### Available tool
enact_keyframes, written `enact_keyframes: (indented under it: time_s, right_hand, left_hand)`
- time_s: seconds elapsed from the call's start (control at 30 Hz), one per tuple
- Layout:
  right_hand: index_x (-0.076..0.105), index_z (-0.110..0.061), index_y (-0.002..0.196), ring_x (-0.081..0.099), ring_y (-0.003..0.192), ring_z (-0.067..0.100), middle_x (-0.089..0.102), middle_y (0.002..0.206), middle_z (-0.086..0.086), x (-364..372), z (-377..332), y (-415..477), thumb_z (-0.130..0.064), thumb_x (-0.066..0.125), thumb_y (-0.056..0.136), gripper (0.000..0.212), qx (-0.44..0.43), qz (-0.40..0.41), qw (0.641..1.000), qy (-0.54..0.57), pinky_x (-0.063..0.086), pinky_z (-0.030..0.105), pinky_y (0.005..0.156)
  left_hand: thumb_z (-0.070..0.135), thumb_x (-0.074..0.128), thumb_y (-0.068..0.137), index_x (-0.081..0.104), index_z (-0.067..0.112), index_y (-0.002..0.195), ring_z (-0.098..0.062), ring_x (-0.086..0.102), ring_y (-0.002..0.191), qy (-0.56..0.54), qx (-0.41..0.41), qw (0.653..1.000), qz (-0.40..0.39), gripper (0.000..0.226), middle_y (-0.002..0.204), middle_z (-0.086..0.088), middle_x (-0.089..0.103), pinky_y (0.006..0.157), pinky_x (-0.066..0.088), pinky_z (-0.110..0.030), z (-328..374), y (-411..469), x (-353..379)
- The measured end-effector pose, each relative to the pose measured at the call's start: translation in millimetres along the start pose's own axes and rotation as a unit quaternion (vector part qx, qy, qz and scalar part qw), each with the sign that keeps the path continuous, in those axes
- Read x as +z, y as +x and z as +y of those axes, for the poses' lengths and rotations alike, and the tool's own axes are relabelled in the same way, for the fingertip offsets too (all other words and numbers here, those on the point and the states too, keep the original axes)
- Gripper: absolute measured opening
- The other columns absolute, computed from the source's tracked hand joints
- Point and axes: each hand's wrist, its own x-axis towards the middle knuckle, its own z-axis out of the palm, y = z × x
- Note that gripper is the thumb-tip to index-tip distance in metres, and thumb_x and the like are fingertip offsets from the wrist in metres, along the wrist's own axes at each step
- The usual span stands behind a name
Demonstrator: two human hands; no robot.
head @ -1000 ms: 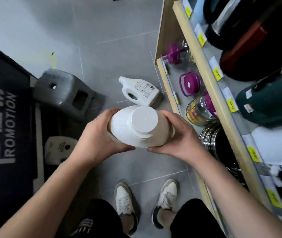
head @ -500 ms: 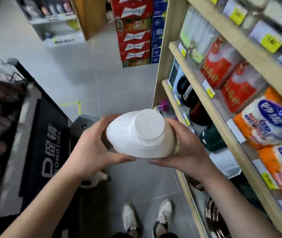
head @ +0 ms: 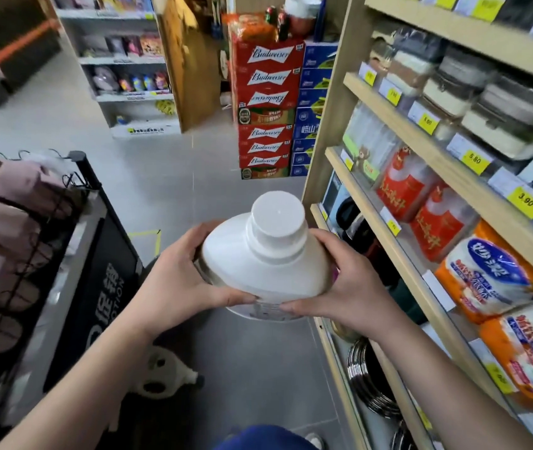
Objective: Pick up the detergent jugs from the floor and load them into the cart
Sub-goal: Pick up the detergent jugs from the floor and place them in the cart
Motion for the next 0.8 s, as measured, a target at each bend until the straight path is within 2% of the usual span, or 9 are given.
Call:
enact_keyframes:
  time_s: [0.17, 0.27, 0.37, 0.47, 0.53, 0.6, 0.67, 0.7, 0.8]
  right_hand:
    - [0.053, -0.051, 0.134, 0.059, 0.126, 0.004, 0.062, 0.132, -0.026, 20, -17, 17, -0.055, 0.1, 0.045, 0.101, -0.023, -0.023, 0.999, -0.005, 0.053, 0.045, 0.105]
    - [0.053, -0.052, 0.131, 0.06, 0.125, 0.002, 0.063, 0.13, -0.028, 33, -26, 28, -0.053, 0.102, 0.045, 0.099, -0.048, -0.043, 0.998, -0.018, 0.053, 0.043, 0.105]
    - [0.054, -0.053, 0.128, 0.06, 0.121, -0.002, 0.063, 0.126, -0.032, 46, -33, 41, -0.047, 0.103, 0.048, 0.094, -0.08, -0.08, 0.993, -0.02, 0.054, 0.035, 0.102]
    - [0.053, -0.058, 0.124, 0.06, 0.12, -0.004, 0.063, 0.125, -0.034, 59, -39, 54, -0.047, 0.103, 0.047, 0.092, -0.116, -0.119, 0.986, -0.012, 0.053, 0.03, 0.099]
    - [0.054, -0.058, 0.122, 0.06, 0.118, -0.004, 0.064, 0.123, -0.032, 67, -44, 64, -0.041, 0.105, 0.047, 0.092, -0.142, -0.157, 0.977, -0.001, 0.053, 0.027, 0.098]
    - [0.053, -0.061, 0.119, 0.06, 0.116, -0.006, 0.064, 0.121, -0.034, 75, -49, 69, -0.041, 0.105, 0.046, 0.092, -0.168, -0.194, 0.966, 0.011, 0.052, 0.024, 0.096]
    - [0.052, -0.063, 0.118, 0.06, 0.116, -0.006, 0.064, 0.121, -0.033, 84, -53, 73, -0.045, 0.104, 0.043, 0.093, -0.194, -0.236, 0.952, 0.024, 0.053, 0.027, 0.097]
    - [0.052, -0.063, 0.119, 0.061, 0.116, -0.005, 0.064, 0.121, -0.031, 89, -55, 74, -0.049, 0.102, 0.041, 0.094, -0.206, -0.257, 0.944, 0.031, 0.053, 0.03, 0.098]
    - [0.055, -0.059, 0.123, 0.063, 0.117, 0.003, 0.067, 0.121, -0.027, 107, -60, 72, -0.055, 0.099, 0.038, 0.095, -0.245, -0.33, 0.909, 0.065, 0.054, 0.038, 0.1]
  left_hand:
    - [0.035, 0.104, 0.044, 0.06, 0.041, 0.132, 0.011, 0.061, 0.119, 0.012, -0.016, 0.999, 0.032, 0.098, 0.123, 0.035, 0.067, 0.093, 0.044, -0.004, -8, -14, -26]
    - [0.041, 0.105, 0.044, 0.06, 0.038, 0.136, 0.006, 0.061, 0.123, 0.026, -0.029, 0.998, 0.058, 0.102, 0.126, 0.028, 0.068, 0.1, 0.048, -0.015, -12, -25, -42]
    - [0.049, 0.106, 0.043, 0.06, 0.043, 0.134, 0.002, 0.063, 0.124, 0.035, -0.043, 0.994, 0.09, 0.102, 0.127, 0.025, 0.07, 0.101, 0.05, -0.026, -13, -40, -54]
    - [0.039, 0.106, 0.044, 0.06, 0.048, 0.125, 0.009, 0.061, 0.119, 0.049, -0.057, 0.986, 0.147, 0.095, 0.123, 0.031, 0.068, 0.095, 0.045, -0.007, -4, -61, -61]
    - [0.033, 0.108, 0.043, 0.06, 0.048, 0.122, 0.01, 0.061, 0.116, 0.064, -0.081, 0.977, 0.185, 0.094, 0.12, 0.033, 0.068, 0.091, 0.041, -0.002, 2, -76, -61]
    - [0.037, 0.107, 0.042, 0.062, 0.047, 0.124, 0.004, 0.063, 0.118, 0.068, -0.109, 0.967, 0.222, 0.095, 0.122, 0.027, 0.069, 0.101, 0.046, -0.012, 7, -93, -59]
    - [0.04, 0.103, 0.043, 0.062, 0.048, 0.128, -0.006, 0.064, 0.125, 0.055, -0.138, 0.952, 0.269, 0.094, 0.128, 0.019, 0.07, 0.111, 0.05, -0.037, 15, -113, -54]
    - [0.042, 0.102, 0.044, 0.061, 0.049, 0.128, -0.008, 0.063, 0.126, 0.056, -0.15, 0.943, 0.293, 0.094, 0.129, 0.017, 0.069, 0.111, 0.051, -0.043, 22, -124, -49]
    - [0.049, 0.1, 0.044, 0.059, 0.055, 0.125, -0.003, 0.063, 0.124, 0.096, -0.186, 0.907, 0.364, 0.092, 0.128, 0.022, 0.069, 0.109, 0.051, -0.035, 43, -157, -29]
